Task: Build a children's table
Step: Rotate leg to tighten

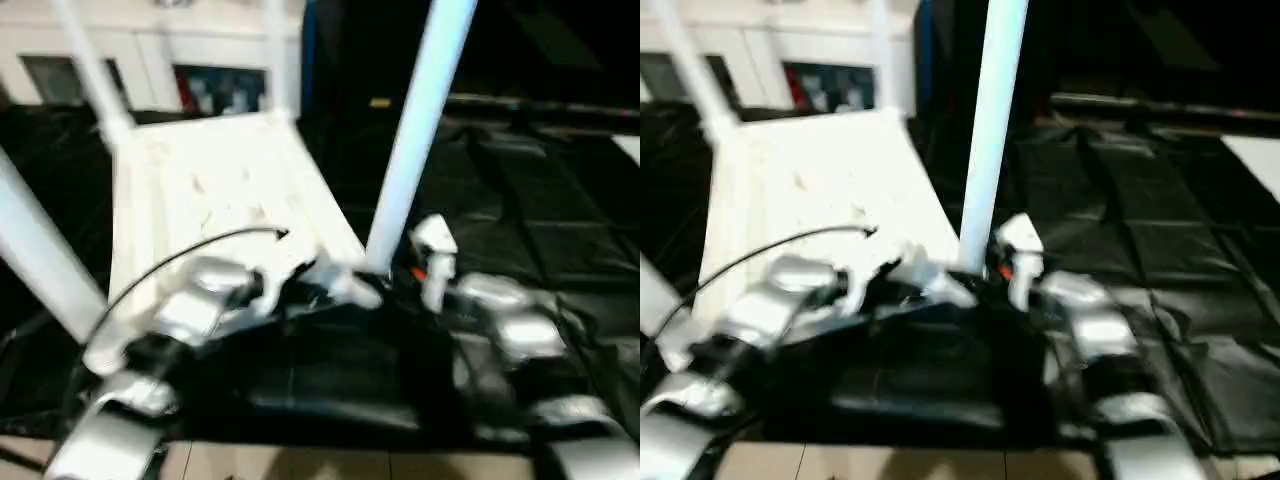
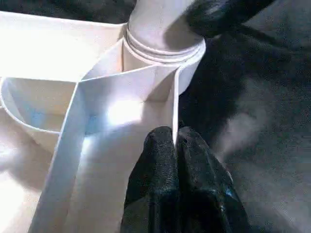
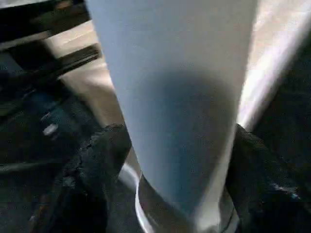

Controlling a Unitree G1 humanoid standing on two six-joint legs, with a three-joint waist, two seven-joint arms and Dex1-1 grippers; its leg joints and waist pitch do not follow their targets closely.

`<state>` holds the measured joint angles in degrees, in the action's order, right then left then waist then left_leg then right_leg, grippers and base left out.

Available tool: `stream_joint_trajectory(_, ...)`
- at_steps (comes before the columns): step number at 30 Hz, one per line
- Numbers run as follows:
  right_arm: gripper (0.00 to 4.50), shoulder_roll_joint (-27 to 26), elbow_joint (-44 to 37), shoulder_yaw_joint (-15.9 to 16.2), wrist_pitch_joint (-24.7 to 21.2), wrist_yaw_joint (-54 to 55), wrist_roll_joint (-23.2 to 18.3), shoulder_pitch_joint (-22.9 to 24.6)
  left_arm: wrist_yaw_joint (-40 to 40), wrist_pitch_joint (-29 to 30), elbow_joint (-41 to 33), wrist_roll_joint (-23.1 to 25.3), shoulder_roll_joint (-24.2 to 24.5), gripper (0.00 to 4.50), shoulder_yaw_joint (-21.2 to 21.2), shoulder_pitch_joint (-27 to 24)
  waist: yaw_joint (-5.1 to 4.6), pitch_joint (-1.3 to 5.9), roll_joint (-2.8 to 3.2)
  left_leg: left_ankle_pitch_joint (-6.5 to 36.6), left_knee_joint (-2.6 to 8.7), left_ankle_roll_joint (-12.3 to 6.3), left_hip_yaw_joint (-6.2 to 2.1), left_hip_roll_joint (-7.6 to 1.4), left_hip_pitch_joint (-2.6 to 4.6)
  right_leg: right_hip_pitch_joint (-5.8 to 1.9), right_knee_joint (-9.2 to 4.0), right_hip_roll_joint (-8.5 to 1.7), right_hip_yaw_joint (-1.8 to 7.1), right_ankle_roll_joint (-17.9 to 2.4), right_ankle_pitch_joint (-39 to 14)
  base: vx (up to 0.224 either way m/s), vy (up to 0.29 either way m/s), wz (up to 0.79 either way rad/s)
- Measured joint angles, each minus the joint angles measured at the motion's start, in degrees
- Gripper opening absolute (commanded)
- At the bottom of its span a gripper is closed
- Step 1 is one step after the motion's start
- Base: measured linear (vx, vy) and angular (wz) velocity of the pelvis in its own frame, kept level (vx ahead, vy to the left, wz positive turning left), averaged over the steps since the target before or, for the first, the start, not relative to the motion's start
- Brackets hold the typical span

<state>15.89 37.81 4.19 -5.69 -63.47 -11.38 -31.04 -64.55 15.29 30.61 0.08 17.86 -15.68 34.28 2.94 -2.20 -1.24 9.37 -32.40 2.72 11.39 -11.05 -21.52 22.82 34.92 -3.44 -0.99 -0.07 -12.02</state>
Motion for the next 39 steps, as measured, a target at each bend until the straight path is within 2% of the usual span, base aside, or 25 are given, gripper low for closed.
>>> stream_joint_trajectory(3, 3.15, 2.06, -0.92, 1.78, -1.02, -6.52, -0.22, 0.21, -4.31, 0.0, -1.8, -0.65, 1.69, 0.0, -0.77, -0.9, 0.68, -0.02, -0.02, 0.03, -0.07, -0.04, 0.06, -0.06, -0.09, 0.1, 0.02, 0.0, -0.04, -0.02, -0.01, 0.0, 0.0, 0.0)
stream_joint_trajectory(9, 2.72, 2.92, -1.03, 3.93, -1.22, -11.85, 0.06, 0.19, -8.56, 0.19, -3.57, -1.43, 2.91, 0.0, -2.37, -1.85, 2.12, -0.04, -0.06, 0.18, -0.24, 0.21, 0.06, -0.06, -0.11, 0.06, 0.08, -0.04, -0.03, -0.05, 0.01, 0.0, 0.0, 0.0)
stream_joint_trajectory(13, 2.43, 2.96, -1.7, 4.7, -1.64, -12.77, -0.09, 0.23, -9.69, 0.55, -4.14, -1.68, 3.61, 0.0, -2.3, -2.2, 2.18, -0.06, -0.09, 0.18, -0.26, 0.24, 0.06, -0.06, -0.11, 0.07, 0.14, -0.04, -0.03, -0.06, 0.03, 0.0, 0.0, 0.0)
stream_joint_trajectory(18, 2.29, 2.63, -2.83, 4.61, -1.63, -11.61, 0.2, 0.86, -8.22, 0.71, -4.0, -1.52, 2.94, 0.0, -2.1, -2.24, 2.31, -0.04, -0.06, 0.18, -0.27, 0.23, 0.05, -0.05, -0.1, 0.05, 0.16, -0.06, -0.03, -0.05, 0.02, 0.0, 0.0, 0.0)
stream_joint_trajectory(21, 2.24, 2.03, -1.92, 3.88, -0.92, -7.29, 1.2, 0.64, -4.86, 0.89, -2.83, -1.09, 1.58, 0.0, -1.43, -1.99, 2.08, -0.02, -0.03, 0.15, -0.29, 0.27, 0.09, -0.02, 0.17, -0.12, 0.25, -0.07, 0.05, -0.1, 0.08, 0.0, 0.0, 0.0)
stream_joint_trajectory(23, 2.2, -0.16, 0.93, 2.14, 1.1, 0.91, 2.65, -0.3, 0.23, 1.31, 0.08, -0.16, -0.61, 0.0, -0.51, -0.37, 1.76, -0.05, -0.09, 0.05, -0.3, 0.43, 0.06, -0.03, 0.48, -0.32, 0.32, -0.06, 0.06, -0.1, 0.14, 0.0, 0.0, 0.0)
stream_joint_trajectory(27, 2.05, -6.44, 6.4, -2.63, 3.8, 23.58, 5.1, -2.51, 13.81, 3.01, 6.58, 1.49, -7.61, 0.0, 1.66, 3.35, 0.08, -0.02, -0.01, 0.03, -0.27, 0.47, 0.0, 0.06, 0.6, -0.36, 0.05, -0.1, 0.11, 0.14, 0.0, -0.043, 0.007, -0.05)
stream_joint_trajectory(30, 1.98, -9.27, 7.5, -4.5, 4.06, 32.76, 5.3, -3.06, 18.59, 3.41, 8.45, 1.83, -10.01, 0.0, 1.97, 4.55, -0.31, 0.02, 0.05, 0.03, -0.28, 0.46, -0.01, 0.1, 0.59, -0.36, 0.03, -0.1, 0.13, 0.14, 0.01, 0.0, 0.0, 0.0)
stream_joint_trajectory(35, 1.98, -11.94, 8.68, -6.16, 5.91, 39.12, 6.04, -3.36, 21.32, 3.23, 9.25, 2.3, -11.58, 0.0, 2.33, 4.82, -0.56, 0.21, 0.33, 0.03, -0.28, 0.46, -0.02, 0.1, 0.63, -0.46, 0.03, -0.1, 0.14, 0.11, 0.07, 0.0, 0.0, 0.0)
stream_joint_trajectory(36, 2.54, -12.15, 9.02, -6.24, 6.44, 39.44, 6.34, -3.42, 21.32, 3.01, 9.58, 2.31, -11.61, 0.0, 2.39, 4.93, -0.61, 0.24, 0.37, 0.03, -0.28, 0.46, -0.02, 0.11, 0.65, -0.5, 0.03, -0.09, 0.14, 0.1, 0.09, 0.0, 0.0, 0.0)
stream_joint_trajectory(39, 2.68, -12.22, 9.27, -6.49, 7.43, 38.08, 5.76, -3.35, 20.81, 2.31, 9.75, 2.31, -11.41, 0.0, 2.39, 4.96, -0.63, 0.25, 0.42, 0.05, -0.21, 0.46, -0.03, 0.11, 0.65, -0.5, 0.03, -0.09, 0.12, 0.1, 0.11, 0.0, 0.0, 0.0)
